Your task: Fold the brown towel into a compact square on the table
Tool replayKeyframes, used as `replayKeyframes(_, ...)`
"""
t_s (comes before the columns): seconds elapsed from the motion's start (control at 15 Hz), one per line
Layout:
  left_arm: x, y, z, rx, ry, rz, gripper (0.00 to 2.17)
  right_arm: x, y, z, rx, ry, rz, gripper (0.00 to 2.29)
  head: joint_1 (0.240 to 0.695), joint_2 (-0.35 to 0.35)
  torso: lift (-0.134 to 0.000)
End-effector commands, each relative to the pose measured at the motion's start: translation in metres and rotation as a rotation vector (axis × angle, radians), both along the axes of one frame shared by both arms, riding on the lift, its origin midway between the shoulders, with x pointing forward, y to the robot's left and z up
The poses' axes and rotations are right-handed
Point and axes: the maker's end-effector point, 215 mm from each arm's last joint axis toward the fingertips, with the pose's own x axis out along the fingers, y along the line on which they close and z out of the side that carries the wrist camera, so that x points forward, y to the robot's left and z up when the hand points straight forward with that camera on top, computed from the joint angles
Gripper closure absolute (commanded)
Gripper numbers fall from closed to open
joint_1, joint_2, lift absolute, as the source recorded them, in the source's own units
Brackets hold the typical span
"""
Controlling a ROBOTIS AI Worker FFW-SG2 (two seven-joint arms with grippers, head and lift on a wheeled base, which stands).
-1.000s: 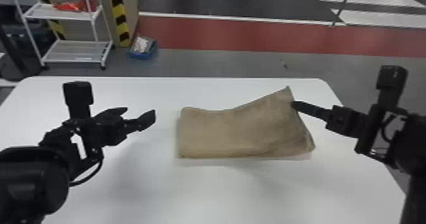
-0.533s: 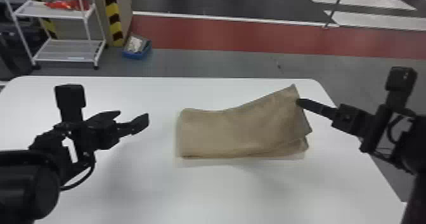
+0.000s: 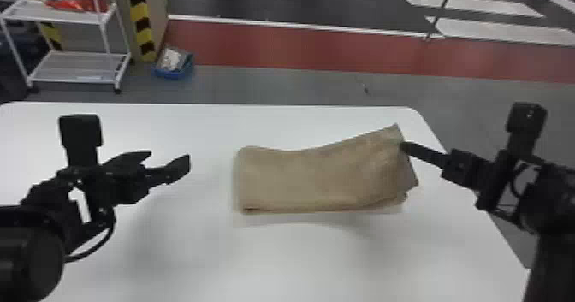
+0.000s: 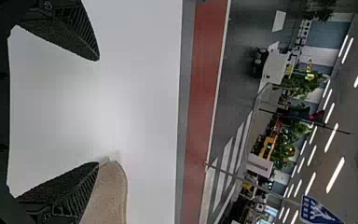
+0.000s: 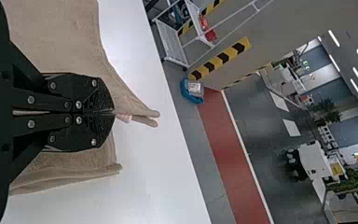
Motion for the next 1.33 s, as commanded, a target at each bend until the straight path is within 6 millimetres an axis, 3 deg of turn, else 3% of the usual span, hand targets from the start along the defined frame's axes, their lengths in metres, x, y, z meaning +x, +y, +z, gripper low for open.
replayKeyframes(0.0, 0.0, 0.0, -0.001, 0.001, 0.001, 0.0, 0.09, 0.006, -0.008, -0.018, -0.028, 0.024, -0.004, 1.3, 0.695, -0.182, -0.124)
replayKeyframes(0.2, 0.0, 0.001, -0.001, 0.001, 0.001, 0.0, 0.09, 0.016, -0.02, -0.042, -0.117, 0.045, -0.031, 1.3, 0.695, -0.191, -0.124)
replayKeyframes(0.4, 0.0, 0.004, 0.0, 0.001, 0.0, 0.004, 0.09, 0.02, -0.011, -0.065, -0.178, 0.092, -0.016, 1.3, 0.695, -0.199, -0.124)
replayKeyframes(0.67, -0.001, 0.005, -0.001, 0.0, 0.001, 0.004, 0.09, 0.02, -0.001, -0.08, -0.219, 0.132, -0.002, 1.3, 0.695, -0.186, -0.124)
replayKeyframes(0.73, -0.001, 0.004, -0.001, -0.002, 0.001, 0.003, 0.09, 0.019, 0.002, -0.088, -0.237, 0.152, 0.007, 1.17, 0.695, -0.183, -0.124)
replayKeyframes(0.8, -0.001, 0.005, -0.001, -0.002, 0.002, 0.003, 0.09, 0.017, 0.002, -0.092, -0.253, 0.164, 0.005, 0.69, 0.695, -0.181, -0.124)
replayKeyframes(0.87, -0.002, 0.006, -0.002, -0.002, 0.003, 0.005, 0.09, 0.015, -0.002, -0.095, -0.274, 0.152, -0.004, 0.0, 0.695, -0.178, -0.124)
replayKeyframes(1.0, -0.003, 0.007, -0.003, -0.002, 0.004, 0.006, 0.09, 0.016, -0.008, -0.076, -0.297, 0.047, -0.016, 0.0, 0.695, -0.177, -0.124)
replayKeyframes(1.13, -0.004, 0.007, -0.004, -0.005, 0.007, 0.004, 0.08, 0.011, -0.029, -0.049, -0.347, -0.085, -0.07, 0.05, 0.695, -0.182, -0.124)
replayKeyframes(1.27, -0.007, -0.003, -0.006, -0.011, 0.011, -0.014, 0.08, -0.003, -0.053, -0.049, -0.35, -0.119, -0.126, 0.05, 0.695, -0.193, -0.124)
